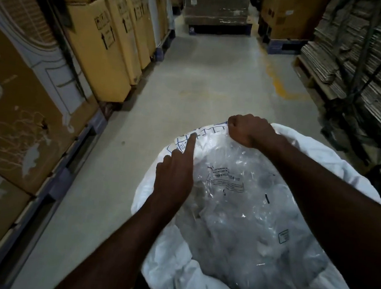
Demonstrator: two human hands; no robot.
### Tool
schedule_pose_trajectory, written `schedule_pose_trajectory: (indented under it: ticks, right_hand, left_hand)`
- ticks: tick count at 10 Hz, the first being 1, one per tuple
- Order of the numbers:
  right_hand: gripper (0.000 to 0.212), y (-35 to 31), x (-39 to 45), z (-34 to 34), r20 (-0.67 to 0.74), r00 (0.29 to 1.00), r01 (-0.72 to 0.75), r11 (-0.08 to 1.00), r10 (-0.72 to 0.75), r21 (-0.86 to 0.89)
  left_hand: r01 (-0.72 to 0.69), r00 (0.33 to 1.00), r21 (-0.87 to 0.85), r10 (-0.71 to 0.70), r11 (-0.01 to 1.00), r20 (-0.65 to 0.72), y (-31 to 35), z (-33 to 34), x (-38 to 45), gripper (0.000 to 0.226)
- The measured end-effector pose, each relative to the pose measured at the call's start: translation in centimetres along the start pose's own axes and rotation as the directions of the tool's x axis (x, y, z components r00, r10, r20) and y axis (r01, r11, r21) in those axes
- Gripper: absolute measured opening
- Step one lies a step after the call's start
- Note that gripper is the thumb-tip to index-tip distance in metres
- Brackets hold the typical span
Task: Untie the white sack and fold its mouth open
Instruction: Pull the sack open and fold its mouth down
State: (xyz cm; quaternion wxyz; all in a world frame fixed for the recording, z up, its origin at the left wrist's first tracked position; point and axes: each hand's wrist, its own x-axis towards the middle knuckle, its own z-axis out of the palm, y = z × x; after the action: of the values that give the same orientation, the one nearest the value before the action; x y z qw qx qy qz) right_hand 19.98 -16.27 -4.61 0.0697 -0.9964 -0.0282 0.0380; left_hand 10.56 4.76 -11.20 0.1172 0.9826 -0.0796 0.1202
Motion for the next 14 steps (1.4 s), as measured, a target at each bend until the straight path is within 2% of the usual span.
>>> schedule_pose_trajectory:
  ticks: [1, 2, 3, 4, 5, 6, 7, 8, 9, 10, 11, 12, 13, 14]
  right_hand:
    - [0.044, -0.4, -0.7, -0.4, -0.047, 0.998, 0.029, 0.995, -0.034, -0.09]
    - [0.062, -2.3, -3.3, -0.7, -0.243, 0.942, 0.205, 0.969, -0.233, -0.136]
    - [0.064, -5.2, -6.5, 0.4, -0.296, 0.814, 0.497, 0.863, -0.499, -0.087]
    - [0.095, -5.6, -6.8, 3.5, -0.264, 0.756, 0.569, 0.801, -0.599, -0.187]
    - [0.109, -4.0, -6.2, 5.6, -0.243, 0.762, 0.554, 0.799, -0.6, -0.236]
    - [0.107, -3.0, -5.9, 6.9, -0.257, 0.76, 0.541, 0.801, -0.596, -0.256]
    - [0.117, -3.6, -5.2, 7.1, -0.226, 0.787, 0.527, 0.817, -0.573, -0.236]
    - [0.107, -5.7, -4.3, 6.6, -0.204, 0.81, 0.511, 0.832, -0.551, -0.217]
    - [0.088, -6.8, -3.3, 6.0, -0.198, 0.796, 0.519, 0.814, -0.571, -0.261]
    - [0.079, -6.6, -2.1, 5.9, -0.191, 0.788, 0.523, 0.8, -0.585, -0.292]
    - [0.057, -7.1, -1.4, 5.3, -0.114, 0.834, 0.506, 0.83, -0.54, -0.235]
    - [0.042, -9.0, -0.8, 3.4, -0.007, 0.907, 0.42, 0.905, -0.421, -0.071]
    - [0.032, -9.8, 0.1, 2.6, 0.062, 0.929, 0.368, 0.928, -0.365, -0.062]
    - [0.027, -10.1, 0.8, 2.3, 0.162, 0.934, 0.337, 0.937, -0.32, -0.095]
  left_hand:
    - [0.132, 0.991, -0.265, -0.117, 0.955, 0.071, -1.1, -0.6, 1.5, 0.076]
    - [0.334, 0.942, -0.517, -0.288, 0.788, 0.17, -2.1, -2.4, 2.9, 0.051]
    - [0.469, 0.883, -0.628, -0.35, 0.62, 0.313, -3.4, -4.1, 4.5, 0.032]
    - [0.59, 0.807, -0.689, -0.33, 0.422, 0.489, -3.9, -5.2, 5.3, 0.003]
    - [0.675, 0.738, -0.657, -0.295, 0.336, 0.607, -4.3, -5.0, 5.4, 0.036]
    - [0.702, 0.712, -0.647, -0.287, 0.296, 0.641, -4.6, -4.7, 5.4, 0.035]
    - [0.719, 0.692, -0.67, -0.283, 0.185, 0.665, -5.3, -4.1, 5.5, 0.034]
    - [0.718, 0.694, -0.672, -0.253, 0.183, 0.673, -6.0, -4.4, 5.2, 0.034]
    - [0.685, 0.723, -0.711, -0.264, 0.158, 0.638, -6.8, -4.6, 4.5, 0.034]
    - [0.646, 0.755, -0.756, -0.235, 0.106, 0.612, -7.1, -5.2, 3.9, 0.028]
    - [0.536, 0.841, -0.639, -0.284, 0.551, 0.461, -6.3, -6.5, 2.2, 0.081]
    - [0.241, 0.968, -0.119, -0.23, 0.963, 0.097, -2.7, -6.8, -2.4, 0.096]
    - [0.293, 0.941, -0.05, -0.278, 0.955, 0.194, -1.2, -5.1, -4.8, 0.095]
    - [0.478, 0.859, -0.338, -0.35, 0.811, 0.375, -2.4, -4.7, -3.7, 0.074]
